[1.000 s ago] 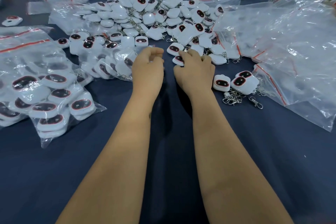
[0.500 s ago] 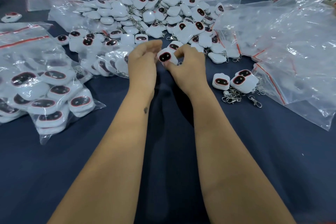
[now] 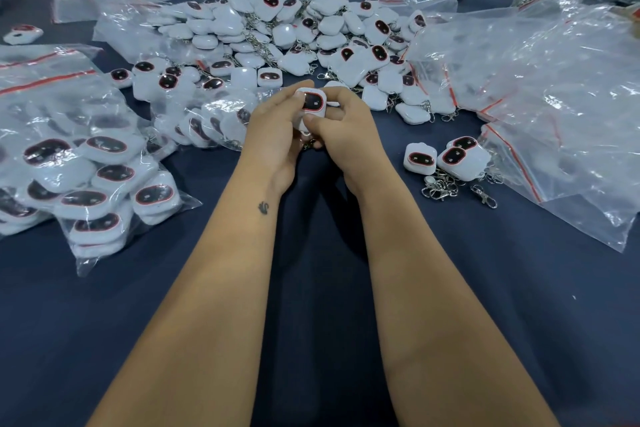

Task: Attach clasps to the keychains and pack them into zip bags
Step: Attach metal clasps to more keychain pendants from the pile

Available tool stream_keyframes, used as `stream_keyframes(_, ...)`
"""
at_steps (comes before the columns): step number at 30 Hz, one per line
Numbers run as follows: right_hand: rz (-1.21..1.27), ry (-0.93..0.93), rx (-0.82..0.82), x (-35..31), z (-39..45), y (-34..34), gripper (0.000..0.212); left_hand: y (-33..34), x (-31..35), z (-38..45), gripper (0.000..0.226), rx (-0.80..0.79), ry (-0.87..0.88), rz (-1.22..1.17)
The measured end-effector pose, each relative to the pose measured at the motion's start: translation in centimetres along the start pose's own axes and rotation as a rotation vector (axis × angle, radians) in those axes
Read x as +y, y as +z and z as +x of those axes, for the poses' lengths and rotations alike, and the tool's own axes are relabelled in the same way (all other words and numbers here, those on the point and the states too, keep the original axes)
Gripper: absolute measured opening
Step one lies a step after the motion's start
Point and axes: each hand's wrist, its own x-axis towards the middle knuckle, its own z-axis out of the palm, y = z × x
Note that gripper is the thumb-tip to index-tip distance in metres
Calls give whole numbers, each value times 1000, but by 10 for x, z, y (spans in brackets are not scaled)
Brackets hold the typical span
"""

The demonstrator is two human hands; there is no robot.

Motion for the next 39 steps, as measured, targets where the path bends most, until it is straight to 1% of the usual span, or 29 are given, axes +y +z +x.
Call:
stream_keyframes(8, -29, -15, 33, 0, -1, 2, 28, 1, 0, 2, 21, -18, -33, 26)
stream_keyframes(15, -23, -7, 7, 0, 0, 2, 29, 2, 0, 0, 23, 0, -23, 58)
stream_keyframes(19, -8, 10, -18, -1, 0, 1, 26, 3, 0, -1, 24, 11, -14, 54)
stream_keyframes(21, 0, 23, -5, -3, 1, 1, 25, 3, 0, -1, 24, 13, -12, 53)
stream_keyframes(25, 72, 70, 30, -7, 2, 2, 13, 2, 0, -1, 25, -22, -4, 70)
stream_keyframes(29, 86, 45, 73, -5, 2, 2, 15, 2, -2, -1, 25, -48, 8, 115)
stream_keyframes(35, -1, 16, 128, -2, 1, 3, 14, 5, -2, -4, 27, -68, 21, 151)
stream_keyframes(39, -35, -22, 134, -2, 0, 5, 20, 4, -2, -4, 28, -73, 16, 143)
